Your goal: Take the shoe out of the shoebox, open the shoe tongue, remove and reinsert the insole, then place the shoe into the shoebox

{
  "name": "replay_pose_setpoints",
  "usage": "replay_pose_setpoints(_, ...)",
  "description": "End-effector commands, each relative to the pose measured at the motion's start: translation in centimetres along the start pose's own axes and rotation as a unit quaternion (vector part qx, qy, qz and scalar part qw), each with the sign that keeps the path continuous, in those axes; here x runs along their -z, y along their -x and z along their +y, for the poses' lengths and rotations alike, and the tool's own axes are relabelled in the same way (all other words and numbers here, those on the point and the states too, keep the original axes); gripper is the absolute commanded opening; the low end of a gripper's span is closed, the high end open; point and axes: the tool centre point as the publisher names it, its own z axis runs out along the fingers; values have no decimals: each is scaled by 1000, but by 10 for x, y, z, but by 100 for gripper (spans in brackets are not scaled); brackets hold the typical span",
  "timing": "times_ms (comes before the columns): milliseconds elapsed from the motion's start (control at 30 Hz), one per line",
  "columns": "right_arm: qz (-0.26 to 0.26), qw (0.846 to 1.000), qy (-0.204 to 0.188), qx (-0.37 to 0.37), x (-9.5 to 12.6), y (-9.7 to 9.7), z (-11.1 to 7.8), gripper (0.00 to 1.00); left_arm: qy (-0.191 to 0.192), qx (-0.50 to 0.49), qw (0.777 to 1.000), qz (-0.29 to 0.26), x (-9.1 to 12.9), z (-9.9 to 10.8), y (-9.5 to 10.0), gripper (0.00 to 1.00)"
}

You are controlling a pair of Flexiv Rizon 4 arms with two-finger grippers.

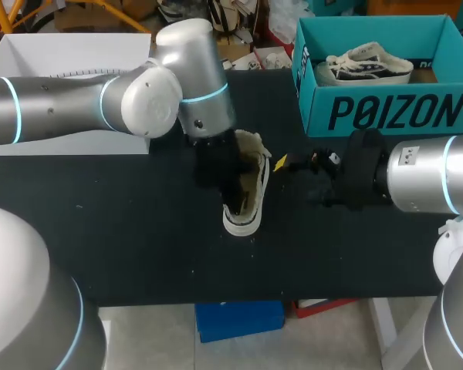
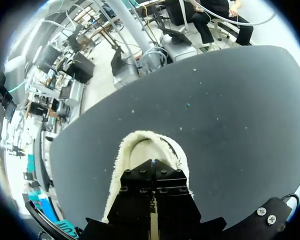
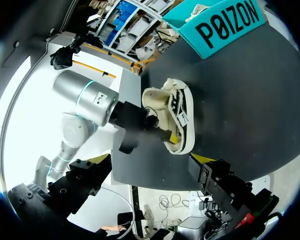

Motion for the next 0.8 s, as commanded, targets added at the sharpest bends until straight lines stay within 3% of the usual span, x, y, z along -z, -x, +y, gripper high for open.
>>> replay_pose_setpoints(33,3,1000,-4,1,4,2,1,100,15,2,1000,12,-5,-5,1,0)
replay_pose_setpoints(200,3,1000,-4,1,4,2,1,100,18,5,1000,10,-11,-5,0,0)
replay_pose_setpoints(333,3,1000,-4,1,4,2,1,100,19,6,1000,-3,-4,-6,3,0)
replay_pose_setpoints(633,3,1000,-4,1,4,2,1,100,22,36,997,-71,44,-4,6,0)
replay_pose_setpoints(800,3,1000,-4,1,4,2,1,100,27,63,988,-140,75,-3,6,0)
